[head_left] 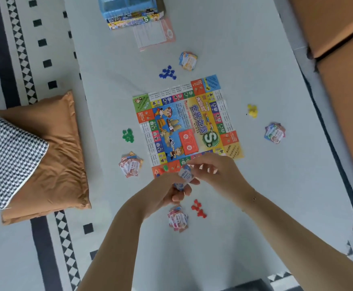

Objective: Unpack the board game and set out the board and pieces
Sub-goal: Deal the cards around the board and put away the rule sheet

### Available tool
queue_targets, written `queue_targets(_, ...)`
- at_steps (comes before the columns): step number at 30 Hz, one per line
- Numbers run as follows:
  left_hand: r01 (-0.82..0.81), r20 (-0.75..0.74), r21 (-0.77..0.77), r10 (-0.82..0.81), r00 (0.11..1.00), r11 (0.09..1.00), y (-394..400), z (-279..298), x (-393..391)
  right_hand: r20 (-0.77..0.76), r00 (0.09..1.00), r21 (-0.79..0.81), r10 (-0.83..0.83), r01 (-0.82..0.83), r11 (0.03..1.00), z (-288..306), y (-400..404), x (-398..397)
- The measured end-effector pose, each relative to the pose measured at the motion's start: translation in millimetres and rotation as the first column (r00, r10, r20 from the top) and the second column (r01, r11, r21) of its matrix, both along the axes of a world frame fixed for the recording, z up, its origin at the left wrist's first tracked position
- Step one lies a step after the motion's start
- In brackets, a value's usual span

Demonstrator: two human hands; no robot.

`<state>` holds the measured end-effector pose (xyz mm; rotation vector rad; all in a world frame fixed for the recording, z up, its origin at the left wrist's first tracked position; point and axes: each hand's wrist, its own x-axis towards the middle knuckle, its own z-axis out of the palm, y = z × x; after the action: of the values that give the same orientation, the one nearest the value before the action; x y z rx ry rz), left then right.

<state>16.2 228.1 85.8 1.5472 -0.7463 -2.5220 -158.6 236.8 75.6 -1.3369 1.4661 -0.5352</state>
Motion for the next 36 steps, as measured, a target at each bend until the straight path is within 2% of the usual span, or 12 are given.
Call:
queue_targets(4, 0.001, -0.043, 0.061, 0.002, 0.999, 0.998, 30.5, 4.7, 4.2, -0.009, 0.998, 0.003, -0.056, 0.056, 0.998, 5.9, 45.3, 2.0)
queue_targets(7, -0.009, -0.041, 0.063, 0.012, 0.999, 0.998, 59.4, 9.2, 4.7, 0.044, 0.996, 0.014, -0.072, 0.072, 0.997, 9.3, 78.7, 3.2)
queue_targets(12, 0.039, 0.049, -0.003, -0.039, 0.998, 0.999, 107.7, 7.2, 5.9, 0.064, 0.989, 0.018, -0.135, 0.134, 0.991, 5.2, 126.4, 8.0)
queue_targets(20, -0.098, 0.129, -0.061, 0.105, 0.986, 0.993, 181.1, 9.7, 17.3, 0.060, 0.989, 0.099, -0.138, 0.132, 0.986, 6.5, 186.5, 23.2)
queue_targets(24, -0.106, 0.200, -0.107, 0.125, 0.972, 0.989, 204.5, -0.5, 28.1, 0.102, 0.970, 0.169, -0.223, 0.204, 0.964, 0.1, 209.9, 40.4)
queue_targets(28, -0.229, 0.270, -0.116, 0.252, 0.929, 0.967, 220.9, -20.0, 37.8, 0.079, 0.932, 0.246, -0.355, 0.327, 0.913, -21.2, 229.9, 64.1)
queue_targets(30, -0.172, 0.360, -0.145, 0.213, 0.908, 0.974, 229.9, -35.2, 49.0, 0.057, 0.911, 0.285, -0.408, 0.377, 0.881, -36.6, 239.8, 78.9)
queue_targets(33, 0.092, 0.511, -0.263, 0.058, 0.858, 0.961, 238.0, -64.3, 69.7, 0.056, 0.871, 0.356, -0.488, 0.439, 0.825, -57.4, 246.4, 101.8)
queue_targets(36, 0.094, 0.571, -0.393, 0.162, 0.805, 0.915, 240.3, -82.6, 85.6, -0.002, 0.867, 0.363, -0.499, 0.466, 0.807, -78.3, 249.3, 126.8)
